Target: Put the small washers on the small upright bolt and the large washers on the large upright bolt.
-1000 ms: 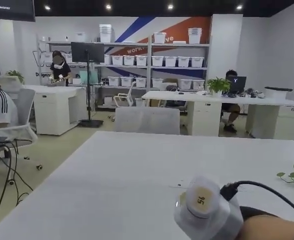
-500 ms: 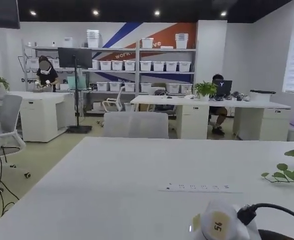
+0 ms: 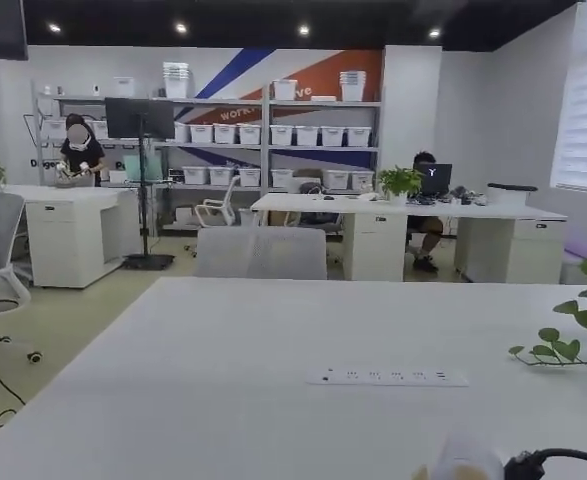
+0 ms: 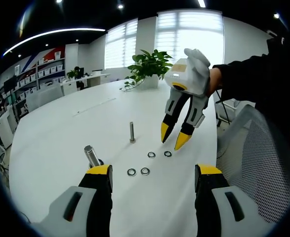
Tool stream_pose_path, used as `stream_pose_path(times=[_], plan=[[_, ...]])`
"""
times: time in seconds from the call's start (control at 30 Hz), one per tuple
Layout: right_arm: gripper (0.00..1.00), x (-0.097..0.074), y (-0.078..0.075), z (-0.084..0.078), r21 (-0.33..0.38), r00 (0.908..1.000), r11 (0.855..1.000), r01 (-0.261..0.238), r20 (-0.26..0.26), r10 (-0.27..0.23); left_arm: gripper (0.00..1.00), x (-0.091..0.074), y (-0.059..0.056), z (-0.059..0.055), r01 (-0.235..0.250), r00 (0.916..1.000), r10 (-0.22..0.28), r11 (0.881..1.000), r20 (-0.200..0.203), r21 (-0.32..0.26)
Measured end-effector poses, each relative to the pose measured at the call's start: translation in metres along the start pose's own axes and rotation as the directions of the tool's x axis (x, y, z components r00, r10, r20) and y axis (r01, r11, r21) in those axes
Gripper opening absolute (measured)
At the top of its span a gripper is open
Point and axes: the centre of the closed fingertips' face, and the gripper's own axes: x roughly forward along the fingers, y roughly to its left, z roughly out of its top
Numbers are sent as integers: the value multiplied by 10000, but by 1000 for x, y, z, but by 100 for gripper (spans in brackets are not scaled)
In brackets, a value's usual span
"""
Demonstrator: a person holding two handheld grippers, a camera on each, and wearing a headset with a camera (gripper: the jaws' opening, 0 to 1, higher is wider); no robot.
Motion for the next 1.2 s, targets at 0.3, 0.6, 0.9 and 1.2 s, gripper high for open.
stream_pose_path(times=[0.3, 0.6, 0.9, 1.2], plan=[[22, 10, 3, -5, -140, 9994, 9998, -105, -341, 100, 67, -2, 0, -2, -20, 10000, 20, 10000, 68, -92], [21, 16, 5, -6, -265, 9984, 9996, -138, -558, 123, 67, -3, -1, -3, 0, 9999, 1, 9999, 107, -135], [18, 19, 3, -7, -542, 9972, 9985, -41, -752, 0, 67, -4, 0, -3, -33, 9997, 37, 9998, 225, -172], [15, 19, 4, -6, -951, 9972, 9955, 15, -745, -87, 67, -4, 1, -2, -53, 9997, 57, 9998, 234, -171]])
